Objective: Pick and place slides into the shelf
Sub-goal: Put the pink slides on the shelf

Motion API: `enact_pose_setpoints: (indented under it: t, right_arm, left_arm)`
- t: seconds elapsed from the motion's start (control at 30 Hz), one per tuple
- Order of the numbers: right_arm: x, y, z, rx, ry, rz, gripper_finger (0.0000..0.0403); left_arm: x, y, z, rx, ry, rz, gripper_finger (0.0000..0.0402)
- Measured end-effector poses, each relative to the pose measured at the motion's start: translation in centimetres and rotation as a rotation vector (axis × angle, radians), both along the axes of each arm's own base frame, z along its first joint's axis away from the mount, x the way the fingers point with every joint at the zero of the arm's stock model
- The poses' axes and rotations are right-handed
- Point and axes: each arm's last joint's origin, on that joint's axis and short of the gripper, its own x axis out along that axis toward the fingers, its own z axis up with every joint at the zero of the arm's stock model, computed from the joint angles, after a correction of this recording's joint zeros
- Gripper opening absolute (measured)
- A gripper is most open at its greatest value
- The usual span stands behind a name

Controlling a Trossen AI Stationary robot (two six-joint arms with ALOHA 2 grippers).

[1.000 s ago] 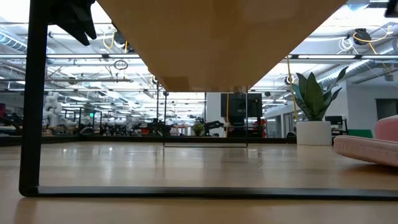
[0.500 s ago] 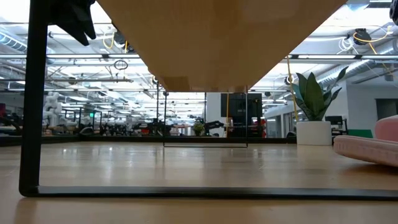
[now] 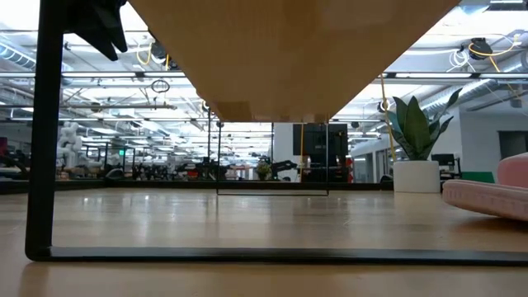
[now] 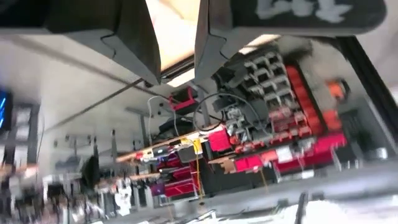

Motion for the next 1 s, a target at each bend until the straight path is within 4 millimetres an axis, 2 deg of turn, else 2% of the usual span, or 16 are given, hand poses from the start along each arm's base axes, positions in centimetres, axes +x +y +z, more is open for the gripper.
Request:
enact_pose_setpoints:
  t: [0.23,0.4,0.5,0.7,0.9,1.0]
  right_arm:
    - [0.5,0.9,-0.6,0.348,-0.199,0.002,0.0086]
    - [0.1,1.9,-2.3,0.533,-0.290,0.040,0.0086]
    - [-0.1,2.7,-4.4,0.682,-0.361,0.062,0.0086]
    - [-0.6,3.8,-10.3,0.957,-0.481,0.096,0.0086]
    - [-1.2,3.5,-15.7,1.200,-0.587,0.108,0.0086]
    - [-1.5,3.1,-17.2,1.293,-0.626,0.111,0.0086]
  left_arm:
    - [0.0,0.0,0.0,0.004,-0.004,0.008,0.0129]
    - [0.0,0.0,0.0,0.005,-0.004,0.009,0.0129]
    - [0.0,0.0,0.0,0.006,-0.003,0.007,0.0129]
    - [0.0,0.0,0.0,0.010,-0.003,0.007,0.0129]
    - [0.0,0.0,0.0,0.010,-0.003,0.006,0.0129]
    - [0.0,0.0,0.0,0.008,-0.003,0.006,0.0129]
